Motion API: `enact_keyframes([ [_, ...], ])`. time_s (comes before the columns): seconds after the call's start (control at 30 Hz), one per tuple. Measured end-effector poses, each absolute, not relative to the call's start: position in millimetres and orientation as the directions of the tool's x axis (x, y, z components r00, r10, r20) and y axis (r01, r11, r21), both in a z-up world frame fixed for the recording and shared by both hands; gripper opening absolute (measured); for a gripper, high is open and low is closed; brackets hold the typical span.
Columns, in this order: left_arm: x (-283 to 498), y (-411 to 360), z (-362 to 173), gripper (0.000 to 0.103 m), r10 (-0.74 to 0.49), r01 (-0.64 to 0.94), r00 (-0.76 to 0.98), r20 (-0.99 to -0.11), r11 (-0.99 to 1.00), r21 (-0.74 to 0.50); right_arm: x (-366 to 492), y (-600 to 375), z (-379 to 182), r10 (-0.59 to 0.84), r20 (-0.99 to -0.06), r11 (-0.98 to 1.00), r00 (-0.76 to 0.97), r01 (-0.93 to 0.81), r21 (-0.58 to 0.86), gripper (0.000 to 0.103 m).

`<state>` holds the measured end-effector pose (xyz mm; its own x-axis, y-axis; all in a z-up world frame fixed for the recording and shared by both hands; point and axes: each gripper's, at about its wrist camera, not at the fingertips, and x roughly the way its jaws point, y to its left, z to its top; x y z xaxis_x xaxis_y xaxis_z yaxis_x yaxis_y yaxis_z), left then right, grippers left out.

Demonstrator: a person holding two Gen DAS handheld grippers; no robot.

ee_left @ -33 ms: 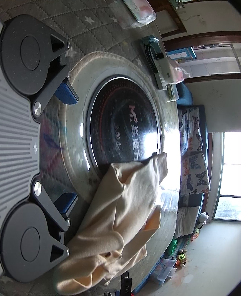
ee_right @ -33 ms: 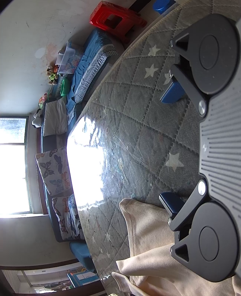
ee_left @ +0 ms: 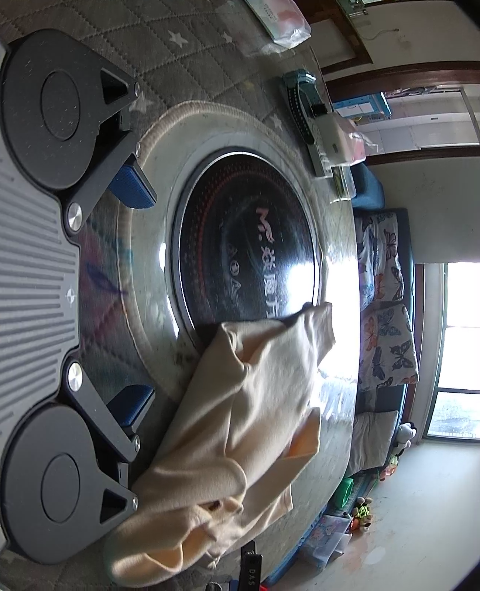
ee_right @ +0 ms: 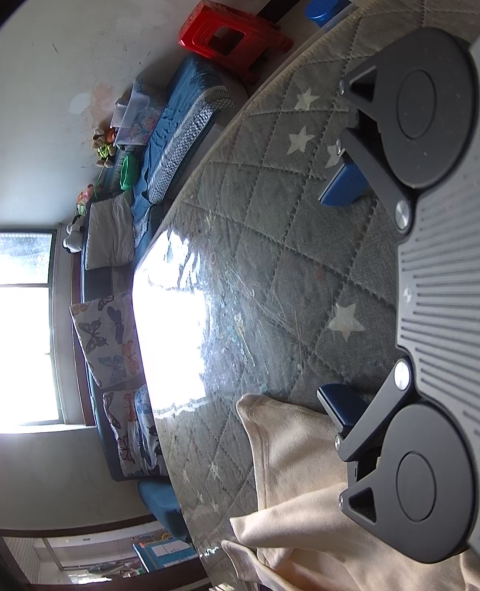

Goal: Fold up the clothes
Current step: 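Move both grippers toward the crumpled cream shirt on the table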

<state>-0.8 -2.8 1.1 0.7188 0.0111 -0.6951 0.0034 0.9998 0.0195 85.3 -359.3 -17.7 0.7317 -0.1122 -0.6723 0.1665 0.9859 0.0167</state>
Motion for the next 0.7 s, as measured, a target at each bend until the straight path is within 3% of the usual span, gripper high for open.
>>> enact_keyframes([
  [0.23,-5.6,-20.2,8.3,0.103,-0.002,0.017,0.723,-0.691,1.0,0.014,57.3,-389.1,-13.6,-0.026,-0.671,0.994,0.741,0.089,0.06,0.099],
  [0.7,-8.7,-38.5,23.8,0.103,-0.029,0.044,0.727,-0.686,0.999,0.006,0.2,-357.5,11.1,0.055,-0.64,0.999,0.767,-0.042,0.035,0.096],
])
